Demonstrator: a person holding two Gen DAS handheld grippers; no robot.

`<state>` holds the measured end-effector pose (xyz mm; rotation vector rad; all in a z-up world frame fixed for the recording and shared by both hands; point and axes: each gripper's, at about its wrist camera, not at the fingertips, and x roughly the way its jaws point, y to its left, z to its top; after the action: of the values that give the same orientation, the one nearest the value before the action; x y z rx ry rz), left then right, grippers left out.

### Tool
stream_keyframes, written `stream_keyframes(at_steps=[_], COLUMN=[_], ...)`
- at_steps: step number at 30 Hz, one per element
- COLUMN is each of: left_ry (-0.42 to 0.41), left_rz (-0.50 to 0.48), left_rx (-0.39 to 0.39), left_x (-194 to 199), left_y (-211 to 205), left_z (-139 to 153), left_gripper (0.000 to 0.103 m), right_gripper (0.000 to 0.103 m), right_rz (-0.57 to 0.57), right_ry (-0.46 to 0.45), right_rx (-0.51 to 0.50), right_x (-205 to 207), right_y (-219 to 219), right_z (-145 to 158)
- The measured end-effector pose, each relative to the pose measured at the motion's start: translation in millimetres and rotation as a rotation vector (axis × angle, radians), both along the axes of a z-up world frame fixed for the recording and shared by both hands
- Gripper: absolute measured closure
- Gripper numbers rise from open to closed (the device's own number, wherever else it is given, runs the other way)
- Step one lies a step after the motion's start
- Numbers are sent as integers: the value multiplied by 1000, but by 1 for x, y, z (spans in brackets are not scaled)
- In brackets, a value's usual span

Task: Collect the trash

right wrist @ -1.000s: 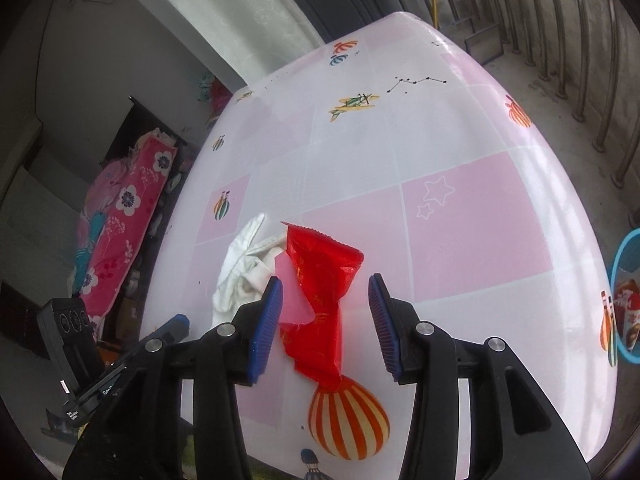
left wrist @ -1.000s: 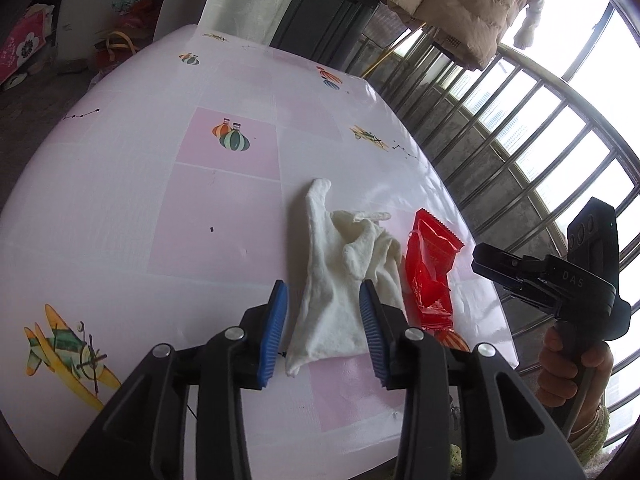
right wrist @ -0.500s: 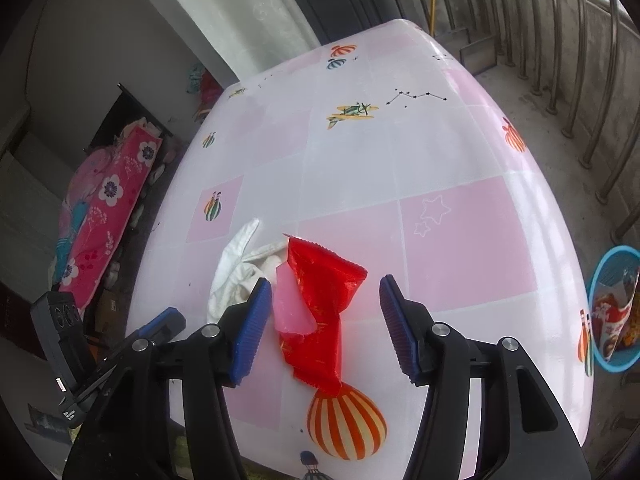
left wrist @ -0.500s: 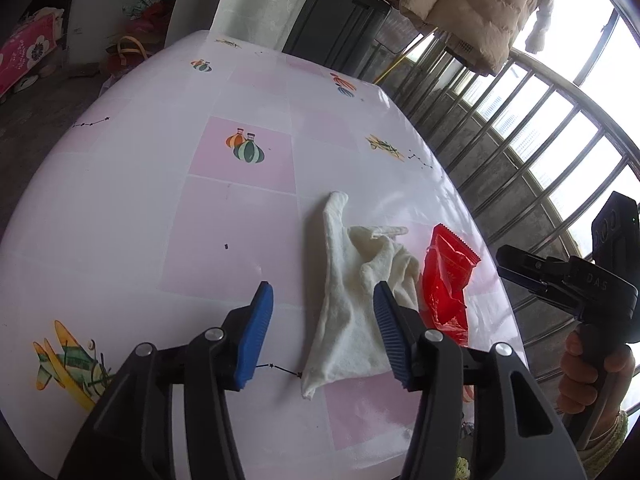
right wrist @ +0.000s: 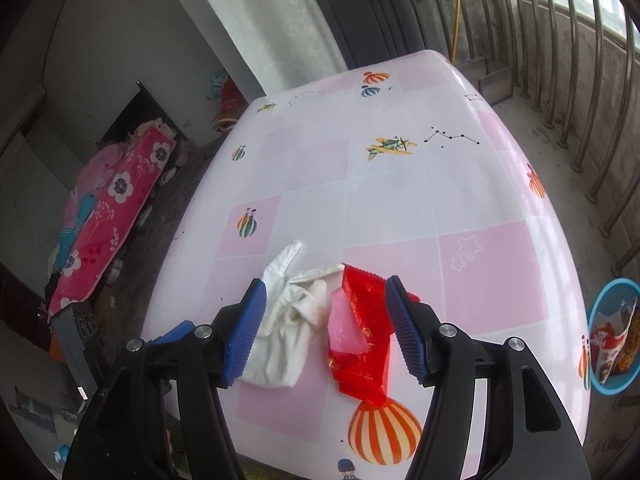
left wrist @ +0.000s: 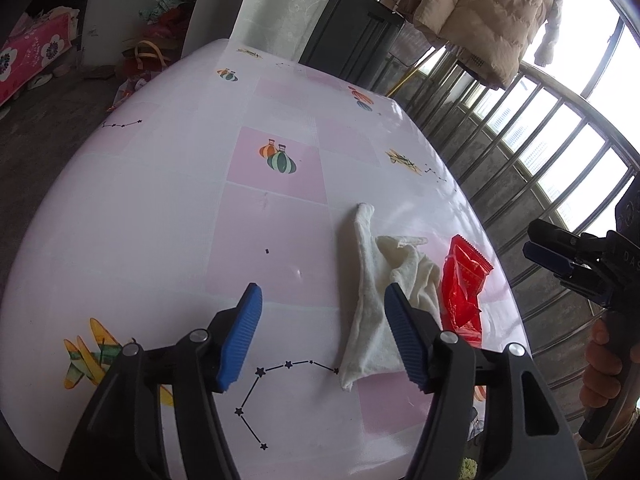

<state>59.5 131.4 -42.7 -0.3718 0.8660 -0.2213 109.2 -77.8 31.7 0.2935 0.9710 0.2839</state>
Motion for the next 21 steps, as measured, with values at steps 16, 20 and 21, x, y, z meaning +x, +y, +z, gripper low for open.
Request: stream_keyframes(at_steps=[16, 20, 21], left_ry=[-1, -1, -1], left_rz=[20, 20, 20], left_rx=[3, 6, 7], left_x=[-3, -3, -3], left_y=[5, 5, 5], left_z=[-2, -2, -2], left_gripper=[40, 40, 40], right_gripper=[43, 43, 43], right_rz=[39, 39, 39], right_ry=[-18, -18, -19], right_rx=[-11, -10, -10], right_x=[0, 0, 0], right_y=[18, 18, 18], right_z=[3, 4, 4])
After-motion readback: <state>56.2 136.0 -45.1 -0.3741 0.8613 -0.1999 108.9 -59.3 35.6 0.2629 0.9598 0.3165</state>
